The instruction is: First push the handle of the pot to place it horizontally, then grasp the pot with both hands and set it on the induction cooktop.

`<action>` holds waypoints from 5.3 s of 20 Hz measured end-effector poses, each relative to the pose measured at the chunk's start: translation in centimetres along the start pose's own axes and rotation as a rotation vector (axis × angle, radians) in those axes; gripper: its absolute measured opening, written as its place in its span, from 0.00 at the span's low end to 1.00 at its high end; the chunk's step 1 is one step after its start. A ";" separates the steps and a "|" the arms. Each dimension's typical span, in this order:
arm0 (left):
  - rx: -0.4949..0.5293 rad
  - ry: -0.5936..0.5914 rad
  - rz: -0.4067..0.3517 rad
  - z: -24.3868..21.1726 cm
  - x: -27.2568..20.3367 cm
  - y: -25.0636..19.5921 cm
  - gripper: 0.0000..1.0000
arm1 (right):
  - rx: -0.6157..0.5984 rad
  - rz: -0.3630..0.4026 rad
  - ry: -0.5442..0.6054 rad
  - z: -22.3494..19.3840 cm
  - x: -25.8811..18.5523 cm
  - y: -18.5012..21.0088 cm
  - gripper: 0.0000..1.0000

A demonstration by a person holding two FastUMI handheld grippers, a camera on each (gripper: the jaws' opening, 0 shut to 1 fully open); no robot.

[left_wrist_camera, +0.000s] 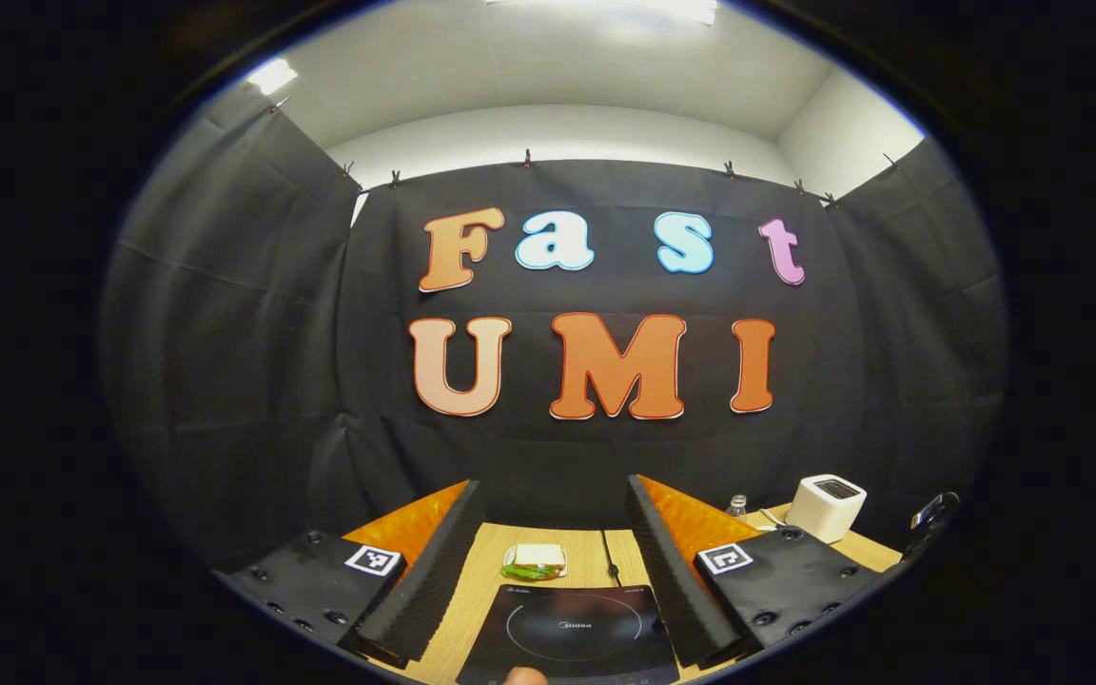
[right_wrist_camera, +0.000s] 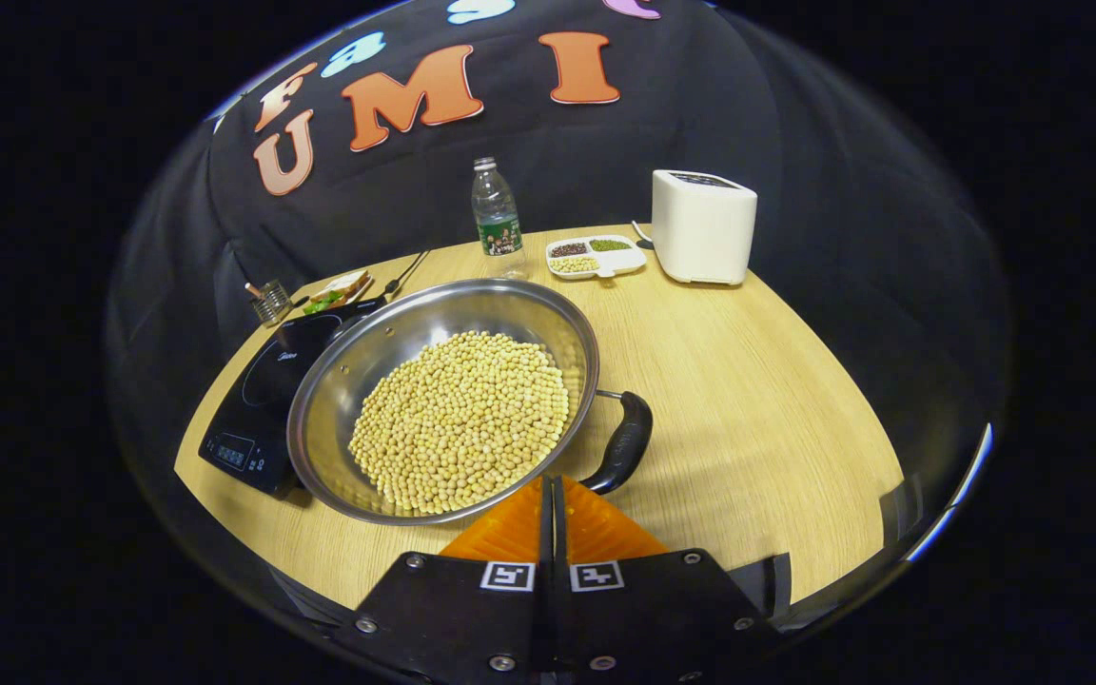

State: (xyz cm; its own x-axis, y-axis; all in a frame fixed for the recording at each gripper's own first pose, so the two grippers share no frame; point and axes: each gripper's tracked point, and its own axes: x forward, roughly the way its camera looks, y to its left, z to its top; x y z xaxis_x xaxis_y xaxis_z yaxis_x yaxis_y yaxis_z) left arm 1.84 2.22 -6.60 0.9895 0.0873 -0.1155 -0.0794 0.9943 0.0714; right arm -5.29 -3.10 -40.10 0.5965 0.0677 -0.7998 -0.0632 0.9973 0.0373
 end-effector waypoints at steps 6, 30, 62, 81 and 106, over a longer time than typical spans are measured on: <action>0.002 0.011 0.003 -0.9 1.2 -0.5 0.98 | 0.020 -0.018 -0.013 1.5 1.4 -1.3 0.00; -0.006 0.123 -0.027 -7.7 4.3 -4.1 0.99 | 0.052 -0.039 -0.046 5.9 6.3 -3.6 0.00; -0.078 0.475 -0.126 -25.1 2.6 -11.5 0.99 | 0.074 0.001 -0.176 8.9 4.9 -3.3 0.13; 0.010 0.704 -0.186 -37.8 3.6 -17.7 0.99 | 0.038 -0.031 -0.146 9.1 9.3 -3.0 0.82; 0.045 0.703 -0.158 -39.7 5.1 -18.6 0.54 | 0.051 -0.092 -0.128 8.3 11.5 -3.8 0.48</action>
State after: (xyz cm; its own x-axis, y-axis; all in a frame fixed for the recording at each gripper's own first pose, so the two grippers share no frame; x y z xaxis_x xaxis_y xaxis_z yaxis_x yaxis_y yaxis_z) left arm 3.58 -13.40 -47.81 0.6758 -0.0237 -0.7367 0.0782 0.9961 0.0397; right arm 8.44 -5.86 -44.51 0.6955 -0.0246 -0.7181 0.0352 0.9994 -0.0002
